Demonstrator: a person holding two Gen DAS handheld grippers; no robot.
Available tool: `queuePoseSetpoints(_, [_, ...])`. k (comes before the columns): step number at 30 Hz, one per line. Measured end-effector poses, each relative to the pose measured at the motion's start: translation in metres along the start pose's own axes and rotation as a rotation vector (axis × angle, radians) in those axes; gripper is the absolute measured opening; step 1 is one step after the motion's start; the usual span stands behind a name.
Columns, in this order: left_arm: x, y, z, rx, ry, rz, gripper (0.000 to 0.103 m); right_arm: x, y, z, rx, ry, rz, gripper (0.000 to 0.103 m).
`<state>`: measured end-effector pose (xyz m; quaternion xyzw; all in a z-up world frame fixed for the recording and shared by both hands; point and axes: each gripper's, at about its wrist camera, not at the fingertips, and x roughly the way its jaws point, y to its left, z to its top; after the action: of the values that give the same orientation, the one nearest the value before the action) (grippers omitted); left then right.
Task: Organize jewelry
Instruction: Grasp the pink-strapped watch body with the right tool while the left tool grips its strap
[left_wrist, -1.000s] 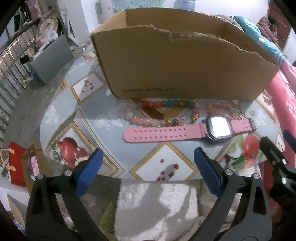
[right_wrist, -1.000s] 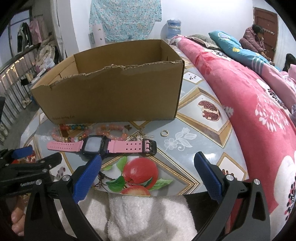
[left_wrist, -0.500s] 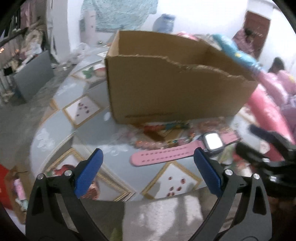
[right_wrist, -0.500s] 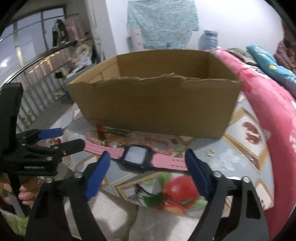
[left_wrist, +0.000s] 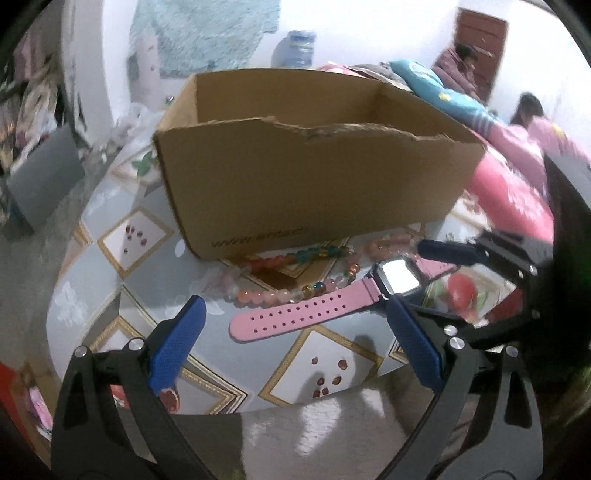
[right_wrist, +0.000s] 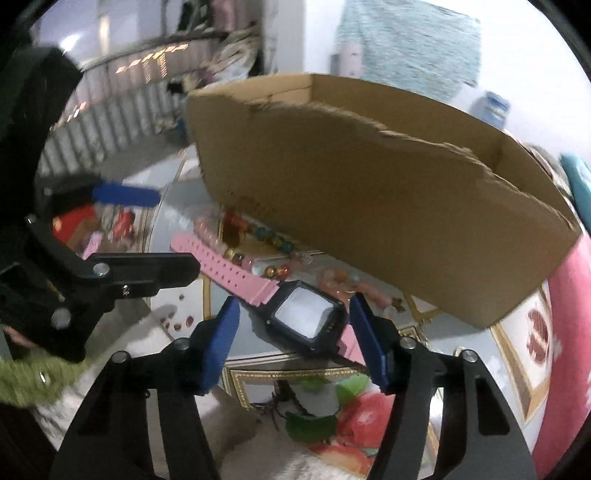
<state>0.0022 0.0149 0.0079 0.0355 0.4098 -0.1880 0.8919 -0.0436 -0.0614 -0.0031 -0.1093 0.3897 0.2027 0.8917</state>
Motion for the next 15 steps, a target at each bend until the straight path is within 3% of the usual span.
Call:
queuePoseSetpoints(2, [-0.002, -0.007, -0.001, 0.043, -0.016, -0.019, 0.091, 0.003, 0.001, 0.001, -0.042, 0.012, 0.008, 0.057])
queuePoseSetpoints(4, [-0.002, -0.014, -0.003, 0.078, -0.009, -0.043, 0.074, 0.004, 0.002, 0.0, -0.082, 0.022, 0.014, 0.056])
queuePoseSetpoints(7, [0.0, -0.022, -0.004, 0.116, 0.01, -0.083, 0.06, 0.01, 0.006, 0.001, -0.172, 0.049, 0.001, 0.056])
queuePoseSetpoints(10, [0.0, -0.03, -0.007, 0.159, 0.018, -0.118, 0.053, 0.011, 0.003, 0.0, -0.205, 0.077, 0.009, 0.055])
queuePoseSetpoints(15, [0.001, -0.04, -0.013, 0.238, 0.019, -0.12, 0.051, 0.008, -0.004, 0.003, -0.217, 0.116, 0.053, 0.05])
